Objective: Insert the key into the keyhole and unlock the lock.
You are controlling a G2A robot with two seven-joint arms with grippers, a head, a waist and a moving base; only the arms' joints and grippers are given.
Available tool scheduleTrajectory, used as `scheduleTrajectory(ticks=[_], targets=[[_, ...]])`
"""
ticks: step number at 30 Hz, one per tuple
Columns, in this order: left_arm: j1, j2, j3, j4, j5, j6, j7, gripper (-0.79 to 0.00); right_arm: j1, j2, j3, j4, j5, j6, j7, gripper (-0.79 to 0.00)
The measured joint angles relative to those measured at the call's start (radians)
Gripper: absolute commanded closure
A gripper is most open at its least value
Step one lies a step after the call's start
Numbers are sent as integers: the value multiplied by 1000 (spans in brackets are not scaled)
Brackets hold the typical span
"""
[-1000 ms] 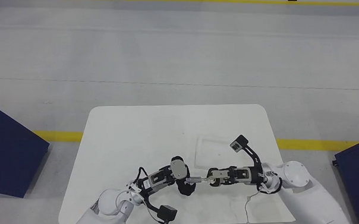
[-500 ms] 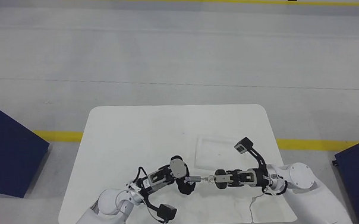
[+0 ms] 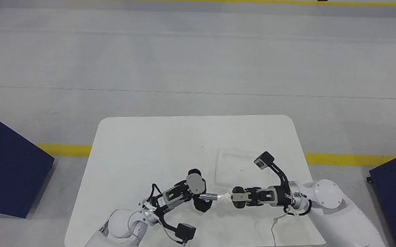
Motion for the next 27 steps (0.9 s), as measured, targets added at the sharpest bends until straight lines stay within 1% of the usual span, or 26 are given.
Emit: scheduleTrajectory(ticks=[16,22,27], targets=[[5,-1,1,-11,34,3,-16,0,4,-7,-10,-9,-19,24,-24,0],[5,-1,-2,-13,61,16,-26,0,10,-10,-16,-6,-12,62,-26,0],[10,-1,-4,-19,82,29,-48,0,17,-12,-23,-1,10,118,-20,0]])
